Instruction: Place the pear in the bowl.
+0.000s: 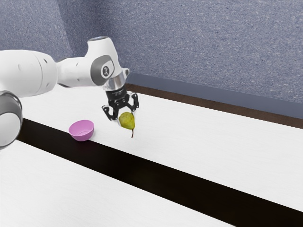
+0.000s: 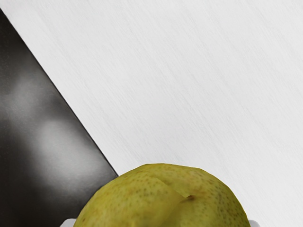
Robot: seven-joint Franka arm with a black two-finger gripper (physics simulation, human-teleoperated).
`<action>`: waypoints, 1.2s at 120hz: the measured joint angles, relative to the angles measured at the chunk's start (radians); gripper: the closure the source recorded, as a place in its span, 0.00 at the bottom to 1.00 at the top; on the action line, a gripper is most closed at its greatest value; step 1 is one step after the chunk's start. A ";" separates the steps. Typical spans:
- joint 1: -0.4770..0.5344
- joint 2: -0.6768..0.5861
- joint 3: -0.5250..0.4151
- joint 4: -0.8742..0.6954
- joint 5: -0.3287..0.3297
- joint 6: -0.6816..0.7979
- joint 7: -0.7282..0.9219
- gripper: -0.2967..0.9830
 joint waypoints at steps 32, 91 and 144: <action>0.044 -0.006 0.156 0.026 0.024 -0.082 0.008 0.53; 0.181 0.152 0.150 0.134 0.053 -0.128 0.024 0.53; 0.213 0.234 0.127 0.192 0.049 -0.126 0.034 0.46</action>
